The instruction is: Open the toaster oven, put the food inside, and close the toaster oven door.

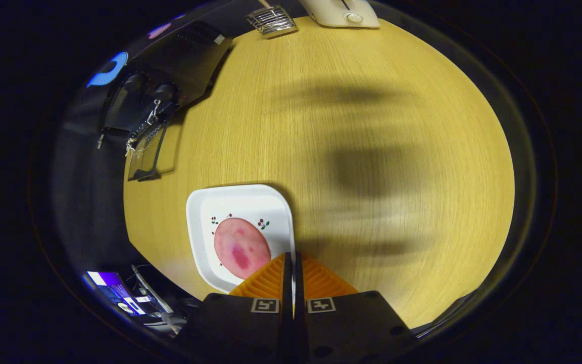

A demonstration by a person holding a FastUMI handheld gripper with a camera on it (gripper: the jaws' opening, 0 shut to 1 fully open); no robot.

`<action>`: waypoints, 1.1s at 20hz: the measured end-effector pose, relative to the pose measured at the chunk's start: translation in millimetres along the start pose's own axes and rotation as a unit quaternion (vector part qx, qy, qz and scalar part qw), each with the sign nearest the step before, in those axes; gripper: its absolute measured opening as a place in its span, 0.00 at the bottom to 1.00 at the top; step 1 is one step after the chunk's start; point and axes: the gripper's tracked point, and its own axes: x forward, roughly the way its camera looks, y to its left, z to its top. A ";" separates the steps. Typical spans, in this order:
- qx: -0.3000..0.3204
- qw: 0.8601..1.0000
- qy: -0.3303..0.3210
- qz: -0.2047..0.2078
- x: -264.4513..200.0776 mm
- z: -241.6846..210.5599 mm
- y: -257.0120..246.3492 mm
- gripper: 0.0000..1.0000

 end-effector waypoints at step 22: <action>0.286 0.927 -0.132 0.206 -51.9 -16.9 192.0 0.06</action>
